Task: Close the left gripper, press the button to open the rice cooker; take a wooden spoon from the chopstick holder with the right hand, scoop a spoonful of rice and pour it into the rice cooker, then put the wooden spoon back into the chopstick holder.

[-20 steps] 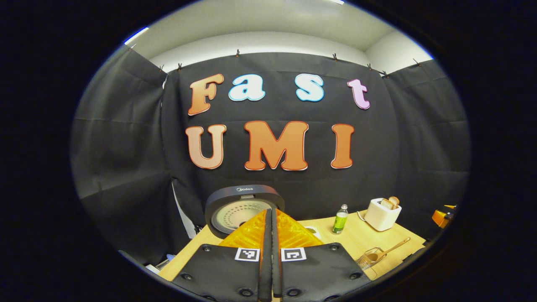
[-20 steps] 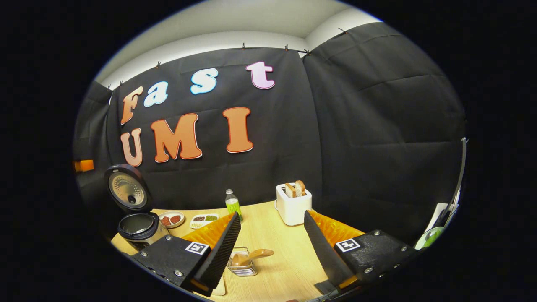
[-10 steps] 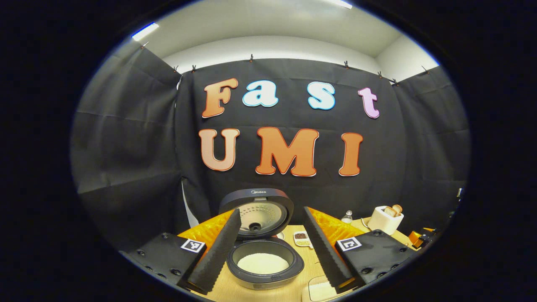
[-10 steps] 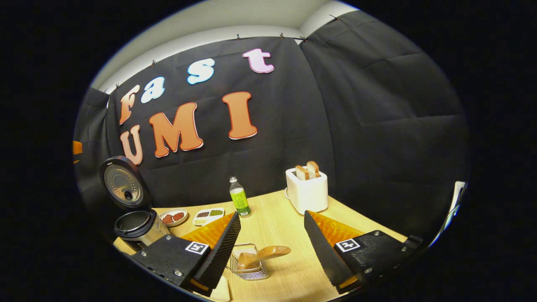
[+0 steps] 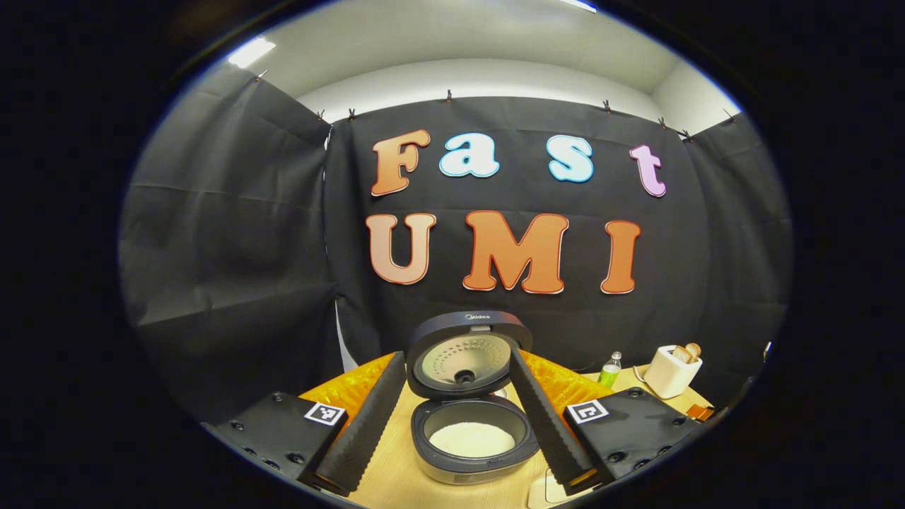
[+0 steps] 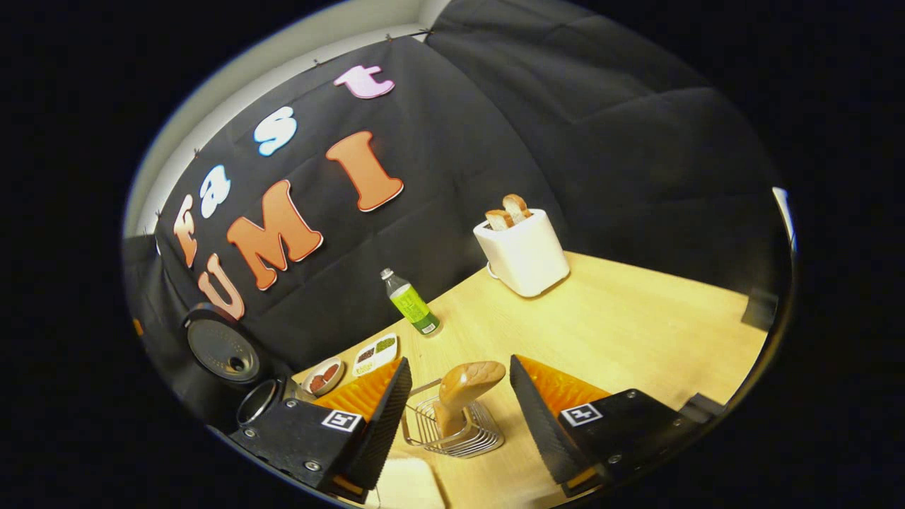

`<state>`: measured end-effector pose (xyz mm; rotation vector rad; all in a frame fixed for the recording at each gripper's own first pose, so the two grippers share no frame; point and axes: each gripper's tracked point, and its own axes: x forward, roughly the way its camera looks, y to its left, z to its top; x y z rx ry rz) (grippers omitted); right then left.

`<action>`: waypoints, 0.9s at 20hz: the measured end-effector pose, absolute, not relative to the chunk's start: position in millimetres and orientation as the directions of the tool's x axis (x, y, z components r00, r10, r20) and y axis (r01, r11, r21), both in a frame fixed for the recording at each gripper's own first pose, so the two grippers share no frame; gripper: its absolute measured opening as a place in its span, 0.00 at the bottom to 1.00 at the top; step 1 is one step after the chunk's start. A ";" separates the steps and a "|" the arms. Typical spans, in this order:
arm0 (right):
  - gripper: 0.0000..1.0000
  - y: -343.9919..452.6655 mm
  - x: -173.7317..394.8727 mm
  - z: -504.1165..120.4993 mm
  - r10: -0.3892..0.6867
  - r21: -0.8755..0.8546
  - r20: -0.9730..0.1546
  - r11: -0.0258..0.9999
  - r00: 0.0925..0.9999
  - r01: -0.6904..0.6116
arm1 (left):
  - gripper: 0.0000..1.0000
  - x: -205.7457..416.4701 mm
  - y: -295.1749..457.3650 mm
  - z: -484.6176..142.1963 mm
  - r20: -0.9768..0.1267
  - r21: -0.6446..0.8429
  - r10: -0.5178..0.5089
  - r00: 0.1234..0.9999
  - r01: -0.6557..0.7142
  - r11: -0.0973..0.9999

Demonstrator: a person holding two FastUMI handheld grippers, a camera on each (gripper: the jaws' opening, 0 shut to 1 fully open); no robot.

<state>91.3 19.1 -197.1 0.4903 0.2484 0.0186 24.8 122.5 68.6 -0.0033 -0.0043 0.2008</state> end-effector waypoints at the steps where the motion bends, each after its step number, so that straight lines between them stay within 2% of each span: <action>1: 0.87 20.0 92.8 -199.7 0.080 0.492 -0.237 0.869 0.968 0.049 | 1.00 25.4 125.9 67.9 0.003 -0.008 0.209 0.978 -0.209 0.978; 2: 0.72 19.0 94.5 -201.9 0.077 0.511 -0.245 0.857 0.967 0.061 | 1.00 26.0 129.6 67.3 0.003 -0.012 0.215 0.977 -0.215 0.977; 3: 0.63 17.1 96.2 -202.2 0.071 0.532 -0.243 0.844 0.967 0.071 | 1.00 26.1 131.6 66.1 0.000 -0.015 0.219 0.976 -0.219 0.976; 4: 0.59 17.7 99.5 -202.8 0.076 0.552 -0.244 0.831 0.967 0.074 | 1.00 27.4 133.3 64.0 -0.007 -0.014 0.221 0.975 -0.221 0.975; 5: 0.49 19.4 101.6 -204.3 0.088 0.567 -0.250 0.820 0.964 0.073 | 1.00 28.3 135.9 61.4 -0.014 -0.008 0.223 0.975 -0.223 0.975; 7: 0.38 26.8 102.1 -208.5 0.116 0.576 -0.270 0.815 0.956 0.064 | 1.00 30.0 141.4 60.2 -0.020 0.000 0.235 0.972 -0.235 0.972; 10: 0.29 34.9 108.1 -201.3 0.144 0.590 -0.276 0.806 0.950 0.049 | 0.94 33.8 140.4 59.9 -0.019 -0.012 0.231 0.973 -0.232 0.973; 11: 0.25 37.9 108.4 -198.5 0.146 0.578 -0.274 0.815 0.950 0.042 | 1.00 34.1 140.7 57.5 -0.021 -0.012 0.230 0.973 -0.230 0.973; 13: 0.18 43.2 110.4 -194.2 0.150 0.527 -0.279 0.850 0.949 0.020 | 0.94 35.3 144.7 59.2 -0.020 -0.012 0.230 0.973 -0.230 0.973; 15: 0.13 47.9 112.4 -187.3 0.152 0.482 -0.285 0.876 0.946 0.004 | 0.94 37.9 147.6 61.8 -0.012 -0.010 0.234 0.972 -0.234 0.972; 18: 0.12 55.4 108.1 -163.2 0.156 0.417 -0.268 0.908 0.951 -0.031 | 0.94 39.4 150.8 63.8 -0.008 -0.007 0.240 0.971 -0.240 0.971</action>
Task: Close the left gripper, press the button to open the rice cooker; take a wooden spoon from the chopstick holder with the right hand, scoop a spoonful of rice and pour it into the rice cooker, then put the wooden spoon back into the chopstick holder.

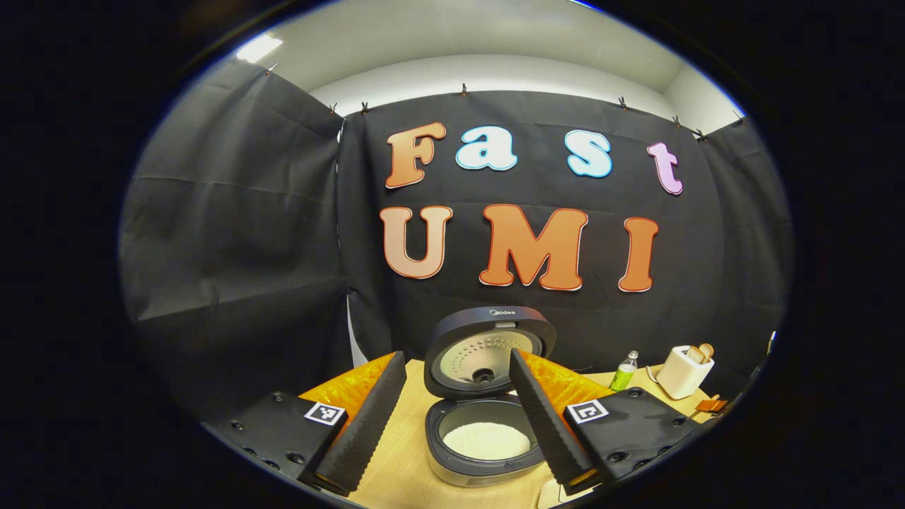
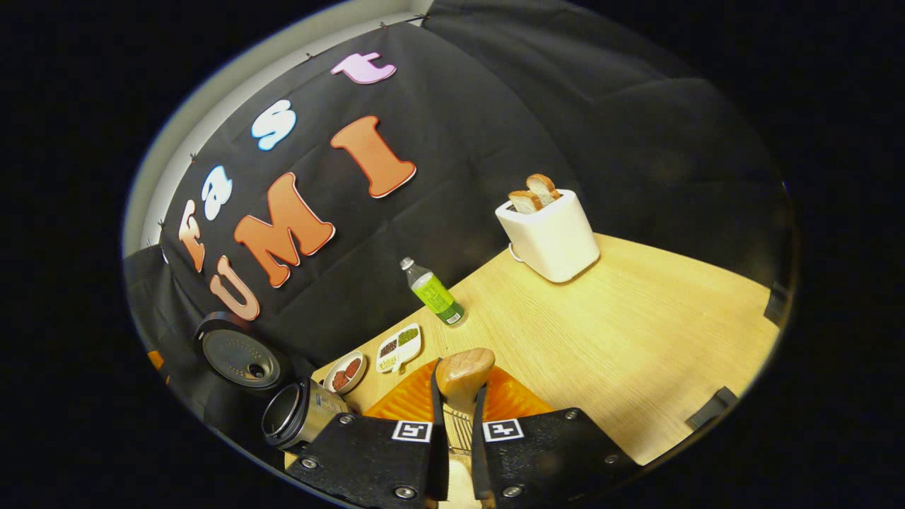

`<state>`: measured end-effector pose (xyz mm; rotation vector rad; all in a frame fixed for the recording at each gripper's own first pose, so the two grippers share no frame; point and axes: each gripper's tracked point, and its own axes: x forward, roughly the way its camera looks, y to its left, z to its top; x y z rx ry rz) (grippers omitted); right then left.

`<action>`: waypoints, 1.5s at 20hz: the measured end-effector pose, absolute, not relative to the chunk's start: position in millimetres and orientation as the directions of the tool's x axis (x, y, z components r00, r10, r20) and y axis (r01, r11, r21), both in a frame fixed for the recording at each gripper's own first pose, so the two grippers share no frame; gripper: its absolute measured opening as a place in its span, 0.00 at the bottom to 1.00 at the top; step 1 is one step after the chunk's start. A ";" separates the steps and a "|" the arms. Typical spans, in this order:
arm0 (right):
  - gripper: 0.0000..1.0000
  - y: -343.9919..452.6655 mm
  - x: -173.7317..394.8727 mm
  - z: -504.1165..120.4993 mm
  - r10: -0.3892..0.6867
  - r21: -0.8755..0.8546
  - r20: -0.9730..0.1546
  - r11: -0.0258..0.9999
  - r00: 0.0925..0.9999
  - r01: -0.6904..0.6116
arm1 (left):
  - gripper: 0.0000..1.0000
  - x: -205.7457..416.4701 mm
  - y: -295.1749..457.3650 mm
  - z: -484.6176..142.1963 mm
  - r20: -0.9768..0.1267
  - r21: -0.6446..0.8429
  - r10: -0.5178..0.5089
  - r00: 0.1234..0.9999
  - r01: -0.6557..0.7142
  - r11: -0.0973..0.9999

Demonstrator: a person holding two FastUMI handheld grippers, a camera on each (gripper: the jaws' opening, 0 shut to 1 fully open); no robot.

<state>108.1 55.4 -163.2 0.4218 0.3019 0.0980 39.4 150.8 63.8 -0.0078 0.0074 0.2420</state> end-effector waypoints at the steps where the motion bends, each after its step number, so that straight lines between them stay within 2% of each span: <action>1: 0.12 59.4 104.8 -153.7 0.163 0.393 -0.260 0.918 0.952 -0.050 | 0.94 39.1 151.5 63.3 -0.008 -0.004 0.242 0.970 -0.242 0.970; 6: 0.12 76.8 84.4 -105.7 0.171 0.245 -0.215 0.963 0.962 -0.116 | 0.94 42.6 145.2 65.8 -0.004 -0.005 0.229 0.973 -0.229 0.973; 8: 0.12 90.0 72.5 -87.0 0.191 0.207 -0.197 0.967 0.962 -0.150 | 0.98 40.9 144.7 68.6 0.001 -0.014 0.224 0.975 -0.224 0.974; 9: 0.12 98.1 65.7 -78.8 0.204 0.194 -0.188 0.967 0.961 -0.167 | 0.94 40.5 145.5 69.8 0.005 -0.014 0.226 0.974 -0.225 0.974; 14: 0.12 148.3 34.0 -70.8 0.274 0.096 -0.198 0.961 0.941 -0.259 | 0.99 36.0 153.1 69.5 0.007 -0.007 0.236 0.972 -0.236 0.972; 18: 0.12 186.0 19.4 -90.0 0.326 0.050 -0.221 0.945 0.919 -0.323 | 0.95 29.6 162.3 63.3 -0.003 0.000 0.264 0.965 -0.264 0.965; 19: 0.12 194.9 17.8 -99.9 0.338 0.043 -0.235 0.940 0.911 -0.338 | 1.00 27.9 163.7 63.1 -0.002 0.000 0.265 0.964 -0.265 0.964; 21: 0.12 206.8 14.5 -123.8 0.349 0.024 -0.273 0.934 0.897 -0.356 | 1.00 24.2 168.9 61.5 -0.004 0.001 0.271 0.963 -0.271 0.963; 29: 0.12 210.1 15.1 -208.1 0.248 -0.113 -0.364 0.945 0.898 -0.307 | 1.00 13.6 187.6 54.1 0.002 0.010 0.261 0.965 -0.261 0.965; 30: 0.12 210.0 14.1 -214.4 0.232 -0.106 -0.375 0.951 0.898 -0.290 | 0.94 12.9 192.4 51.3 0.000 0.017 0.261 0.965 -0.261 0.965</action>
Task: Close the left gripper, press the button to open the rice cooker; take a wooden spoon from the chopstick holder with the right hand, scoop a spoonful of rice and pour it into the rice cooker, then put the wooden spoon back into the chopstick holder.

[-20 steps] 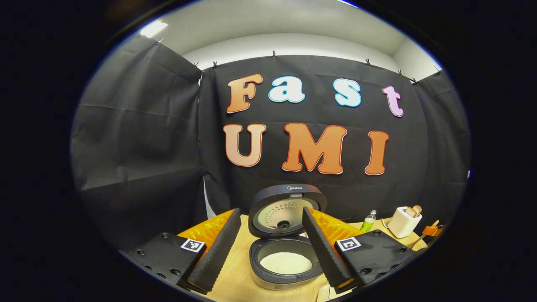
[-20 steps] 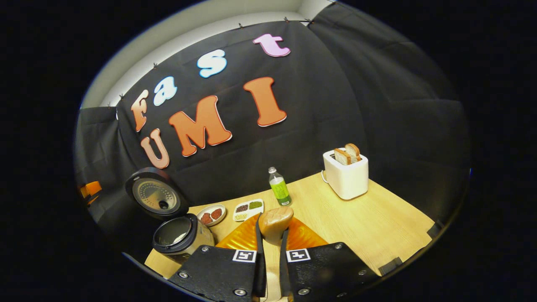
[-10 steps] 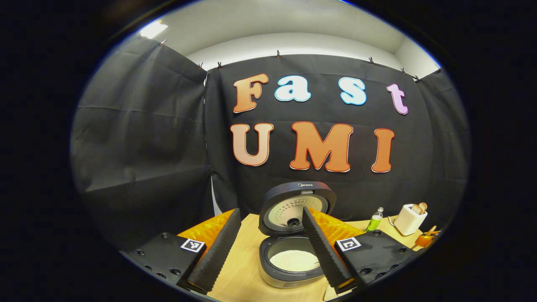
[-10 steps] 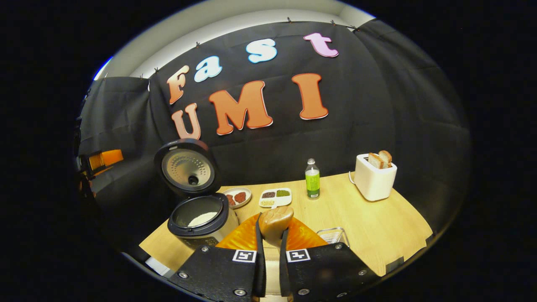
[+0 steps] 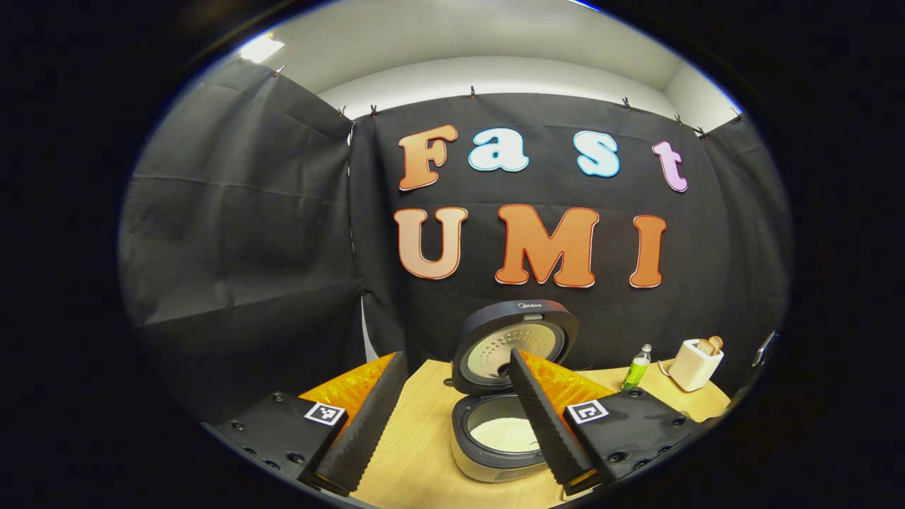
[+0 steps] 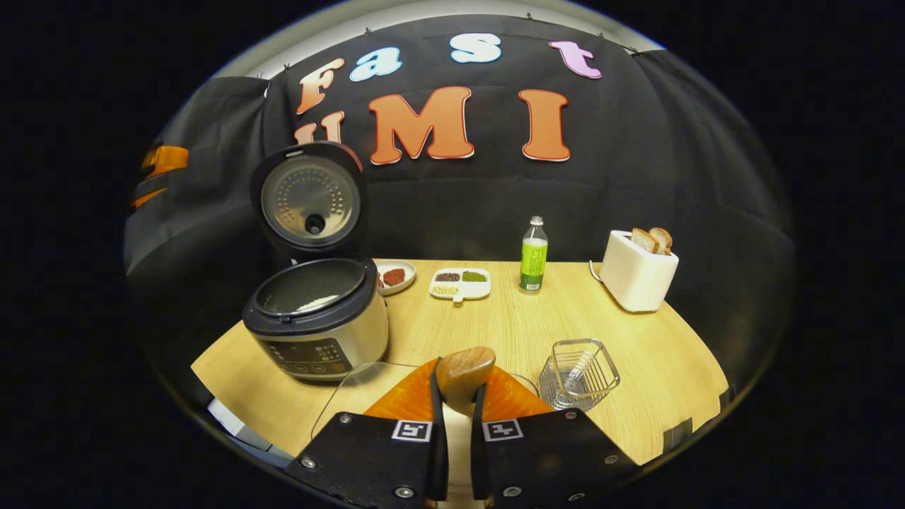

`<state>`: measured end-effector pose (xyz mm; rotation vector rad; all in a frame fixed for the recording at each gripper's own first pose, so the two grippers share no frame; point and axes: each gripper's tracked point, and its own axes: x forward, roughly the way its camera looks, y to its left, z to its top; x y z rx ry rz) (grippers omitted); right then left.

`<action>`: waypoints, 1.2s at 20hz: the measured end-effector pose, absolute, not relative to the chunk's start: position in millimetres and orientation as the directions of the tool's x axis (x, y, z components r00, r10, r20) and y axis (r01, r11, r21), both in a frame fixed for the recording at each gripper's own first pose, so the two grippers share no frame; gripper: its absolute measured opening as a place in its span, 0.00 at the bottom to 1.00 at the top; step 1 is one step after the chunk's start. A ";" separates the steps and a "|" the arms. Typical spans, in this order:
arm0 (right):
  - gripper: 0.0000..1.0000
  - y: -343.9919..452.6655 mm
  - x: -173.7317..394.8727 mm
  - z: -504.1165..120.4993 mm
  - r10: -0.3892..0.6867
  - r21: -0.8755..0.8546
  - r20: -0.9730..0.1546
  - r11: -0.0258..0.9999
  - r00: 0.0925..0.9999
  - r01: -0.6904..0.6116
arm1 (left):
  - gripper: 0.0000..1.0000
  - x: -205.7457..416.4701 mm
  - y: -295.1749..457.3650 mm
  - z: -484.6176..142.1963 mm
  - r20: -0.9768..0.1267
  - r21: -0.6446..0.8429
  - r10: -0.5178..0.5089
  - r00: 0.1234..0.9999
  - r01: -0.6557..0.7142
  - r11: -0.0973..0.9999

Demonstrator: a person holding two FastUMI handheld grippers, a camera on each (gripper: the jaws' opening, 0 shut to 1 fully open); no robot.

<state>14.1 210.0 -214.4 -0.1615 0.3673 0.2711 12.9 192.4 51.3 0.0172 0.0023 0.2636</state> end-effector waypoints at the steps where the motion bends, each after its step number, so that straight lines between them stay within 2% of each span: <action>1: 0.12 208.5 14.0 -216.4 0.209 -0.098 -0.378 0.960 0.902 -0.263 | 1.00 13.6 197.8 52.1 0.003 0.022 0.265 0.964 -0.265 0.964; 4: 0.12 205.7 12.3 -217.5 0.142 -0.032 -0.398 0.985 0.906 -0.169 | 0.98 15.1 203.6 51.8 0.006 0.019 0.265 0.964 -0.265 0.964; 6: 0.12 212.4 7.3 -221.3 0.150 0.023 -0.427 0.988 0.892 -0.155 | 1.00 13.2 208.4 48.1 0.003 0.023 0.266 0.964 -0.266 0.964; 9: 0.12 238.2 -6.3 -227.4 0.230 0.201 -0.466 0.968 0.854 -0.151 | 1.00 13.1 211.9 46.0 0.004 0.019 0.267 0.964 -0.267 0.964; 12: 0.12 268.9 -10.8 -234.5 0.332 0.362 -0.452 0.917 0.828 -0.170 | 0.98 14.6 212.2 42.8 -0.001 0.012 0.261 0.965 -0.261 0.965; 15: 0.12 265.1 2.2 -237.5 0.355 0.477 -0.413 0.869 0.839 -0.133 | 1.00 15.1 212.6 39.1 -0.006 0.012 0.258 0.966 -0.258 0.966; 18: 0.12 242.2 15.6 -249.0 0.373 0.649 -0.419 0.760 0.828 -0.014 | 0.94 14.1 212.7 39.7 -0.007 0.010 0.255 0.967 -0.255 0.967; 22: 0.12 218.2 18.0 -254.7 0.406 0.806 -0.408 0.582 0.818 0.114 | 1.00 14.8 211.7 43.7 -0.003 0.006 0.250 0.968 -0.250 0.968; 23: 0.07 213.6 18.0 -252.5 0.411 0.829 -0.394 0.544 0.822 0.126 | 1.00 15.5 211.2 45.1 -0.001 0.001 0.251 0.968 -0.251 0.968; 24: 0.12 210.0 19.8 -253.9 0.415 0.847 -0.387 0.513 0.823 0.139 | 0.98 17.1 210.6 44.6 -0.001 -0.002 0.253 0.968 -0.253 0.968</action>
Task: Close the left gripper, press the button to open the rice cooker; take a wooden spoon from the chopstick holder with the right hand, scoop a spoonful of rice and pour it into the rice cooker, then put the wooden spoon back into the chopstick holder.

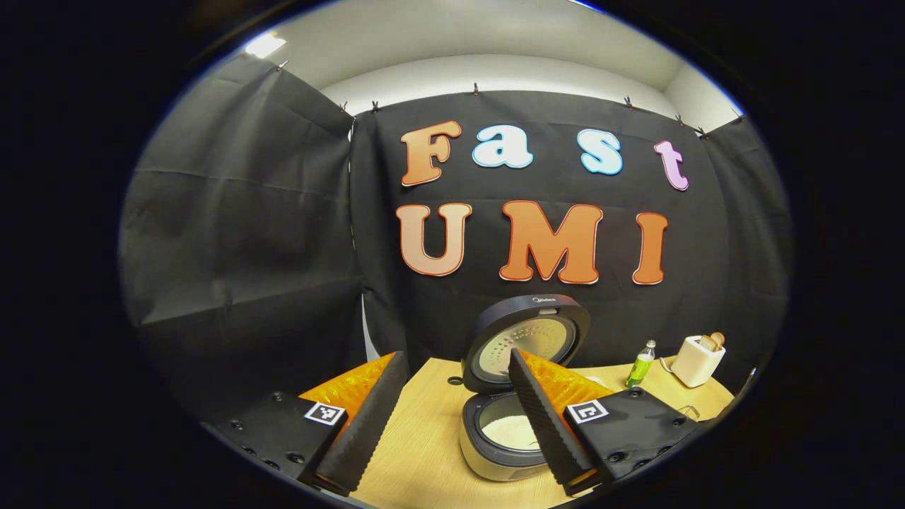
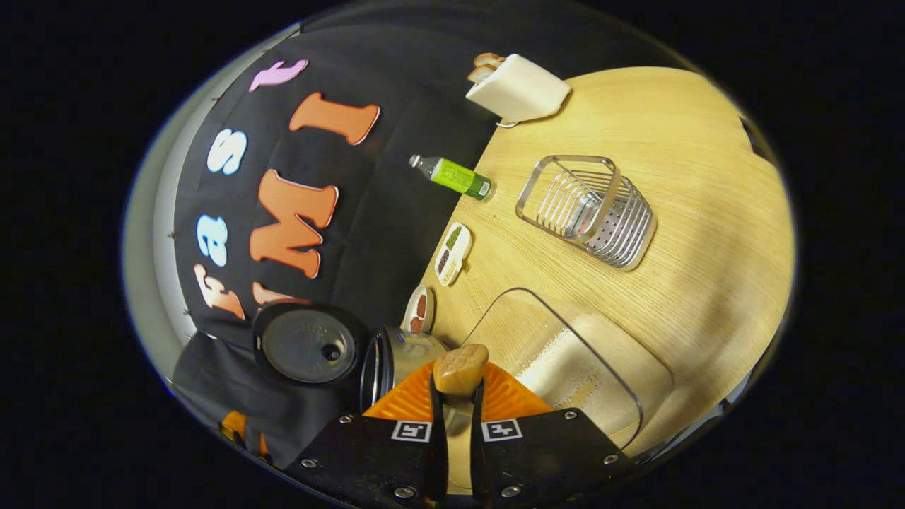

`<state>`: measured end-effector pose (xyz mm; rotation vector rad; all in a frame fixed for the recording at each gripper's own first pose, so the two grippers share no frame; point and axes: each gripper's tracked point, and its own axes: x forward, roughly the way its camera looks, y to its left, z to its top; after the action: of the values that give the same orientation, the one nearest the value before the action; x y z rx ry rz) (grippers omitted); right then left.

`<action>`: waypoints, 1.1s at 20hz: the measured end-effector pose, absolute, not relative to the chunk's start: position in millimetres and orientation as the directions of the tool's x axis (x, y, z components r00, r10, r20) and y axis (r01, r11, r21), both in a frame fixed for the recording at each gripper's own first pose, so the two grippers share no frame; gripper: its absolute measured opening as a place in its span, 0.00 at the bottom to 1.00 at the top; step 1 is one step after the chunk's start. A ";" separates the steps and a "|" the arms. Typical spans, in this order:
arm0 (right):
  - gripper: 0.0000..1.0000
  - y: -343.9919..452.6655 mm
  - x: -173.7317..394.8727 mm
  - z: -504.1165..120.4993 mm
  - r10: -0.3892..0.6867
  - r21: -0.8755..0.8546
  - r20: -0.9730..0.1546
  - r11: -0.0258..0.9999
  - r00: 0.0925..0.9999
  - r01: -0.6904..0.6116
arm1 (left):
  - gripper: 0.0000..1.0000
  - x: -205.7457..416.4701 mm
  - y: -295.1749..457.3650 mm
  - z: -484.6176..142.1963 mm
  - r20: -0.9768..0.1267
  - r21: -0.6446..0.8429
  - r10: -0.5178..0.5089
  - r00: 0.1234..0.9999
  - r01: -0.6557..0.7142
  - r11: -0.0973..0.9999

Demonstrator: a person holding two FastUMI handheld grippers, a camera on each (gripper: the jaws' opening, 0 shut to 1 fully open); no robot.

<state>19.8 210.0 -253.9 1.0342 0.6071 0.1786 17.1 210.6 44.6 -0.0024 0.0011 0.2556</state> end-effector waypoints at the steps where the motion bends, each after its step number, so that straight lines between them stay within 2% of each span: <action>1: 0.12 207.8 21.6 -256.2 0.418 0.857 -0.385 0.493 0.823 0.151 | 0.97 18.0 209.3 44.5 -0.003 -0.004 0.252 0.968 -0.252 0.968; 3: 0.12 203.5 18.5 -254.8 0.425 0.874 -0.381 0.454 0.821 0.171 | 0.95 20.4 204.5 43.4 -0.009 -0.011 0.243 0.970 -0.243 0.970; 4: 0.12 201.8 18.0 -254.5 0.429 0.881 -0.380 0.439 0.820 0.179 | 1.00 20.7 202.4 42.4 -0.011 -0.010 0.240 0.971 -0.240 0.971; 8: 0.12 194.8 21.5 -246.0 0.443 0.906 -0.363 0.372 0.820 0.201 | 0.99 20.8 198.3 46.0 -0.005 -0.011 0.239 0.971 -0.239 0.971; 15: 0.12 179.1 20.4 -221.0 0.438 0.923 -0.352 0.307 0.827 0.230 | 1.00 16.8 195.2 49.1 -0.011 -0.013 0.255 0.967 -0.255 0.967; 17: 0.12 175.9 21.6 -211.1 0.439 0.925 -0.351 0.301 0.827 0.233 | 0.95 16.7 193.7 49.8 -0.015 -0.022 0.256 0.967 -0.256 0.966; 20: 0.12 170.3 25.2 -189.3 0.442 0.929 -0.340 0.295 0.830 0.223 | 0.95 16.5 198.0 52.0 0.001 -0.030 0.273 0.962 -0.273 0.962; 22: 0.12 167.1 30.4 -174.2 0.439 0.929 -0.337 0.296 0.833 0.220 | 1.00 16.2 196.4 49.1 -0.005 -0.027 0.272 0.962 -0.272 0.962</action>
<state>30.4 167.1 -174.2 1.2840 0.6105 0.1588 16.2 196.4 49.1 -0.0272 0.0011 0.2755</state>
